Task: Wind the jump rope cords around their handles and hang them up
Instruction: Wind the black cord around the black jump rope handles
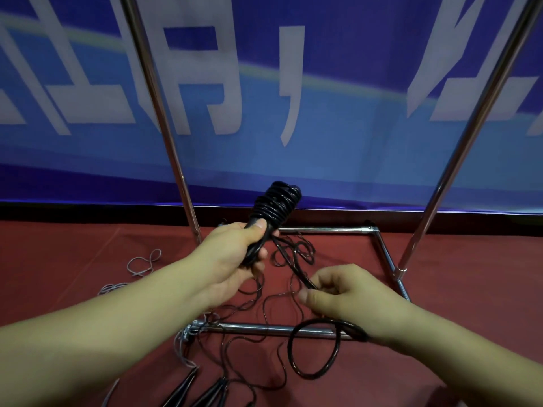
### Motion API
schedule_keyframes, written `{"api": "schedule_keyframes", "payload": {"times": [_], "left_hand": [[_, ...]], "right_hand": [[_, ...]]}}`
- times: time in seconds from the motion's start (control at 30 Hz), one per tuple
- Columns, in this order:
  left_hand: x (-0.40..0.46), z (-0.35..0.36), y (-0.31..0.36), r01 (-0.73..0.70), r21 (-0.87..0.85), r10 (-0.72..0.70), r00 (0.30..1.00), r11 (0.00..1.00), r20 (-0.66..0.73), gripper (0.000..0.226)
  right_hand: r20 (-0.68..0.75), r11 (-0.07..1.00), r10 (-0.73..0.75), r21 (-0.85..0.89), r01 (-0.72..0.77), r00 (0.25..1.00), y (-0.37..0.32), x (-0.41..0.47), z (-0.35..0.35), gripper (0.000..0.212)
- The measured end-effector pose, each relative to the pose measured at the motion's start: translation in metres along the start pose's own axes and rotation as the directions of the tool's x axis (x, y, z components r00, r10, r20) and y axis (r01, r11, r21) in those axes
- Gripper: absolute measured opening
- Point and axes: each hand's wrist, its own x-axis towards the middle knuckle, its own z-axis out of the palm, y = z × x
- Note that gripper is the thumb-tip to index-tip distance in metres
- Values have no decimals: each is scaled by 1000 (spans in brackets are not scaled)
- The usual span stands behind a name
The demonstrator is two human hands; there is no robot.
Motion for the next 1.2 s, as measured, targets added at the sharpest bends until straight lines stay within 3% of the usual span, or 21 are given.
{"api": "schedule_keyframes", "payload": {"times": [0.17, 0.23, 0.33, 0.43, 0.53, 0.63, 0.77, 0.87, 0.97, 1.1, 1.2], "left_hand": [[18, -21, 3, -49, 104, 77, 956, 993, -282, 15], [22, -28, 2, -66, 141, 109, 939, 988, -325, 12], [22, -30, 1, -96, 224, 163, 937, 970, -308, 13], [16, -26, 2, -139, 323, 215, 953, 936, -214, 14], [7, -18, 2, -194, 375, 250, 962, 907, -109, 8], [-3, -10, 0, -239, 396, 252, 967, 887, 20, 9], [-14, 3, 0, -300, 373, 247, 951, 878, 185, 7], [-16, 10, -1, -308, 337, 245, 945, 890, 215, 6], [-13, 11, -1, -262, 268, 222, 960, 927, 170, 9], [-11, 10, 1, -253, 245, 229, 966, 936, 121, 11], [-8, 6, 1, -261, 273, 259, 965, 926, 44, 7]], "right_hand": [[18, 996, 72, 43, -72, 997, 5, 1, -5, 6], [-22, 999, 49, 16, -49, 999, 3, 2, -10, 10], [-79, 990, 75, -114, -83, 994, 4, 5, -18, 20], [-132, 953, 120, -262, -152, 984, 9, 9, -22, 18], [-253, 925, 110, -329, -193, 961, 8, 12, -22, 31], [-294, 965, -1, -250, -76, 956, 3, 13, -17, 29], [-158, 994, -107, -20, 105, 982, -3, 14, -5, 23], [-42, 957, -179, 225, 184, 983, -7, 11, 1, 43], [-16, 916, -142, 376, 137, 990, -9, 12, 3, 40], [-5, 915, -27, 402, 27, 1000, -4, 15, 2, 7], [58, 913, 37, 404, -58, 998, -3, 13, -1, 17]]}}
